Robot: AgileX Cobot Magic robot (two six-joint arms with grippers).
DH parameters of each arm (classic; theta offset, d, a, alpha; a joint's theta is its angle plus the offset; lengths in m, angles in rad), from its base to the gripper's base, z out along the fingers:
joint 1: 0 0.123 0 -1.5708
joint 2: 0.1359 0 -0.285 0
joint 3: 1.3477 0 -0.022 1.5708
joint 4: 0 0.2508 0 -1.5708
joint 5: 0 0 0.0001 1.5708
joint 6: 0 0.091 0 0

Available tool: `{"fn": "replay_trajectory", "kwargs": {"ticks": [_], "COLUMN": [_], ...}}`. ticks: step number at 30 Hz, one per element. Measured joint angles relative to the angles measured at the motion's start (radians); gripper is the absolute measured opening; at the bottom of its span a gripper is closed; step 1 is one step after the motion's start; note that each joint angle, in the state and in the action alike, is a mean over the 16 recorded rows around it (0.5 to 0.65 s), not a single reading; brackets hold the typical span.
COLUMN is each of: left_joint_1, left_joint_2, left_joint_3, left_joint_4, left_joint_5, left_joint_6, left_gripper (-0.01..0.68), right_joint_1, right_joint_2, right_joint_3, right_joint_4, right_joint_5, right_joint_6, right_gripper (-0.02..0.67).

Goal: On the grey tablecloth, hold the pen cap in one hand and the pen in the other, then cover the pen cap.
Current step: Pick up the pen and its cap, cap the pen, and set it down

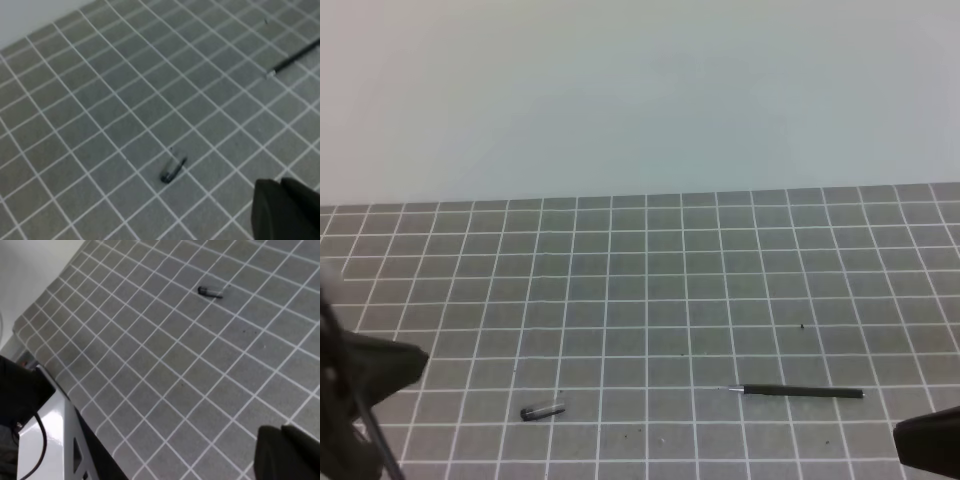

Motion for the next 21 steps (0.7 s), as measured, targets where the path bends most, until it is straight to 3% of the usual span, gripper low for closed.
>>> {"fn": "replay_trajectory", "kwargs": {"ticks": [6, 10, 21], "left_joint_1": [-0.011, -0.058, -0.351], "left_joint_2": [0.181, 0.273, 0.449], "left_joint_3": [-0.071, -0.101, -0.144], "left_joint_4": [0.053, 0.108, 0.455], "left_joint_5": [0.084, 0.089, -0.052], "left_joint_6": [0.108, 0.146, 0.056], "left_gripper": [0.000, 0.000, 0.003], "right_joint_1": [0.004, 0.004, 0.004], "right_joint_2": [0.032, 0.037, 0.037], "right_joint_3": [-0.003, -0.003, -0.003], "right_joint_4": [0.016, 0.020, 0.025], "right_joint_5": [0.036, 0.040, 0.045], "right_joint_6": [0.011, 0.011, 0.011], "right_gripper": [0.008, 0.008, 0.008]}}
